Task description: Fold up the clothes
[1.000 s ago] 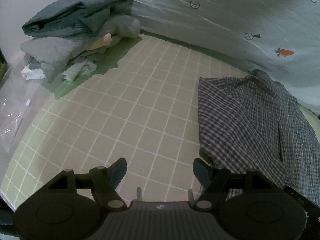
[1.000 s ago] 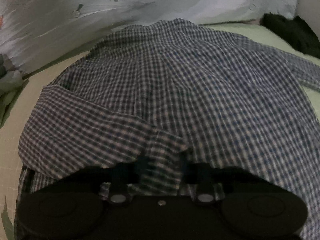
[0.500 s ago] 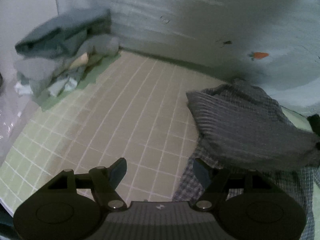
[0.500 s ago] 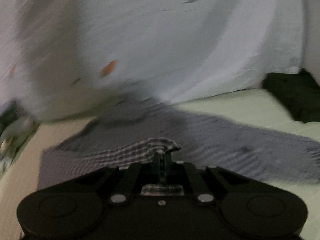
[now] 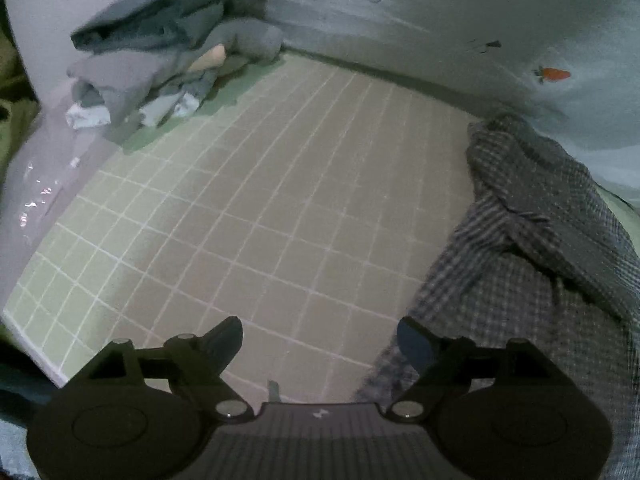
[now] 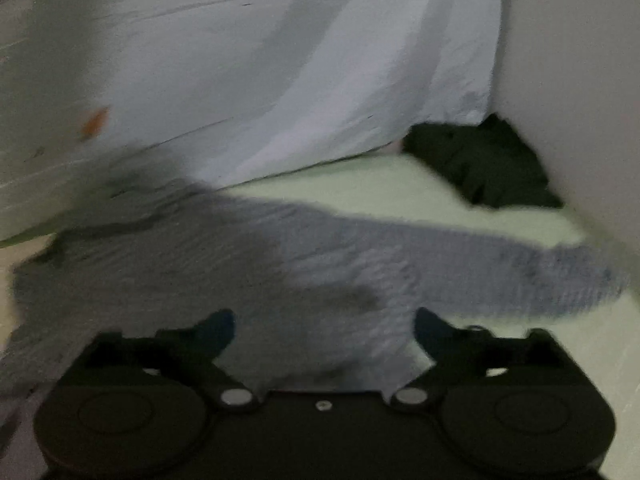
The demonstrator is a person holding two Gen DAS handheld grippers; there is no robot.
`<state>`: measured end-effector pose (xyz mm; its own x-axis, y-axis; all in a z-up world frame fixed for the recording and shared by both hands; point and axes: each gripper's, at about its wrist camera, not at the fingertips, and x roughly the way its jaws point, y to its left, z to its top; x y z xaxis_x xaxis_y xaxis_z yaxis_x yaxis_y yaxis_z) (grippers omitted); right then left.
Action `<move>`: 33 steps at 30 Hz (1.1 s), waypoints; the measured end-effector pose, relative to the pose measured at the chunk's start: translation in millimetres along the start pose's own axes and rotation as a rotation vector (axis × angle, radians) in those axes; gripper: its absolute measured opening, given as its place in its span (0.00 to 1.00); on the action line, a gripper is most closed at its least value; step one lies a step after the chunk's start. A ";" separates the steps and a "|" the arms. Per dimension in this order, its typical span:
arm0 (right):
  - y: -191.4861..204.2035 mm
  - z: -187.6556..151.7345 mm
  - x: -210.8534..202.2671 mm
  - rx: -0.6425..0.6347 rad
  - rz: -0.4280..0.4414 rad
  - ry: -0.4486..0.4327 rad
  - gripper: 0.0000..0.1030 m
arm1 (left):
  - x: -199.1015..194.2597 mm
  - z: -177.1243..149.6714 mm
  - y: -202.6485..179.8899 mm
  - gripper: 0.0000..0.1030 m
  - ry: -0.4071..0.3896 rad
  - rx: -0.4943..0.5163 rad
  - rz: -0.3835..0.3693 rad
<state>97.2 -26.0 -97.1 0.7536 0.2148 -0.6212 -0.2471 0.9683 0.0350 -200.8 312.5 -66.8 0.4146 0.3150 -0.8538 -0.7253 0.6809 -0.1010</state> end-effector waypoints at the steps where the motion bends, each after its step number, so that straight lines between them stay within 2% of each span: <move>1: 18.2 -11.6 -10.5 -0.002 0.020 0.004 1.00 | 4.3 5.1 10.1 0.83 0.008 0.016 -0.010; 5: 101.9 -56.3 -46.2 0.015 0.028 0.022 1.00 | 8.6 22.4 54.1 0.83 -0.029 0.085 -0.055; 9: 186.5 -95.7 -74.4 0.012 0.085 0.012 1.00 | 14.4 35.2 88.2 0.83 -0.040 0.166 -0.083; 13: 225.1 -117.6 -88.0 -0.009 0.086 0.041 0.98 | 14.5 36.2 111.8 0.83 -0.003 0.193 -0.121; 18: 264.0 -142.2 -102.7 -0.035 0.077 0.083 0.76 | 25.8 28.3 125.6 0.83 0.035 0.250 -0.158; 20: 279.6 -152.1 -108.6 -0.045 0.073 0.099 0.62 | 25.5 26.9 130.7 0.83 0.035 0.276 -0.158; 23: 303.0 -166.9 -117.5 -0.061 0.067 0.125 0.46 | 24.1 25.1 139.5 0.83 0.039 0.294 -0.165; 26: 323.7 -180.9 -126.1 -0.078 0.064 0.148 0.39 | 29.1 23.4 144.5 0.83 0.063 0.296 -0.168; 30: 324.8 -186.9 -130.3 -0.108 0.095 0.179 0.31 | 31.0 23.7 143.6 0.83 0.074 0.289 -0.184; 31: 323.3 -185.6 -130.5 -0.110 0.106 0.186 0.21 | 30.0 24.6 141.2 0.83 0.071 0.291 -0.191; 32: 320.6 -184.1 -131.3 -0.104 0.118 0.192 0.06 | 28.7 25.3 138.2 0.83 0.067 0.294 -0.198; 33: 316.1 -182.4 -132.3 -0.090 0.135 0.197 0.03 | 27.1 25.9 134.9 0.83 0.061 0.299 -0.207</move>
<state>-191.7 228.6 -146.6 0.5790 0.3035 -0.7567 -0.3969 0.9157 0.0636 -273.2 430.0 -90.3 0.4954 0.1164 -0.8608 -0.4330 0.8922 -0.1285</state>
